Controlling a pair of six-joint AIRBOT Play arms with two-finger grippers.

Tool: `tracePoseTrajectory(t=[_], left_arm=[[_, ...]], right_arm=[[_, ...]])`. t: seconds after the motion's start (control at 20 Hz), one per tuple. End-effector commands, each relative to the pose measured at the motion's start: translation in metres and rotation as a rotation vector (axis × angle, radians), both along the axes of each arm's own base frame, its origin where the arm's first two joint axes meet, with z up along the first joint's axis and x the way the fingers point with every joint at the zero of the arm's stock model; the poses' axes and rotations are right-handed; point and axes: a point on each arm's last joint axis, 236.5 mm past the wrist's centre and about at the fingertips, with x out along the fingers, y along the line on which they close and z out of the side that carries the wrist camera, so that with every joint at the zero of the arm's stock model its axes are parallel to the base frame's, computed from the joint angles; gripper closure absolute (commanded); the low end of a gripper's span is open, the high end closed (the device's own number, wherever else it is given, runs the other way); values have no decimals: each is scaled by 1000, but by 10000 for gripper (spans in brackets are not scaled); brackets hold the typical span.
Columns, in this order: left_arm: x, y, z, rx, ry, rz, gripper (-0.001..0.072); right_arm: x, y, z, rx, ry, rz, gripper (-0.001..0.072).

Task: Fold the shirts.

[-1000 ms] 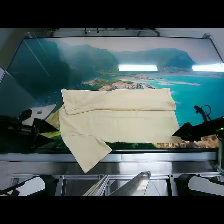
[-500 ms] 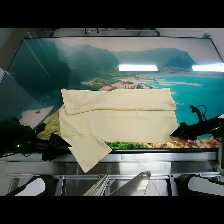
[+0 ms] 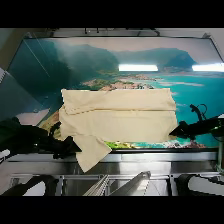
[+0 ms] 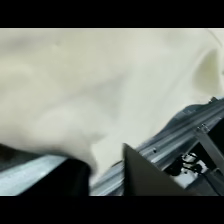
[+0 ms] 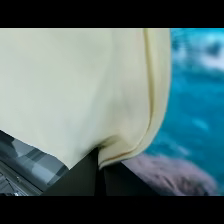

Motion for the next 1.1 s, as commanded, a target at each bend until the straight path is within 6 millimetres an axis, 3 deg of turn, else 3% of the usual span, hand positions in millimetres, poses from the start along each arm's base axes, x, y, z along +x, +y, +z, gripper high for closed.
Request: tracePoseTrajectory(t=[0.0,0.2,0.35,0.45,0.6,0.8,1.05], left_arm=[[6,-16,7,-22,-26,-28,690],[2,-23,43,-111,13,-132,691],[6,-21,67,-127,33,-175,693],[13,-1,74,-20,3,-209,693],[22,50,80,215,-33,-241,690],[38,71,96,242,-150,-169,690],[37,92,100,230,-152,-102,690]], right_arm=[[3,8,9,52,13,-29,697],[1,11,13,73,39,-42,697],[-6,15,18,97,161,-117,697],[-10,12,20,69,195,-137,698],[-21,-3,14,-33,260,-172,698],[-36,-25,15,-175,313,-208,698],[-25,-38,26,-251,234,-258,698]])
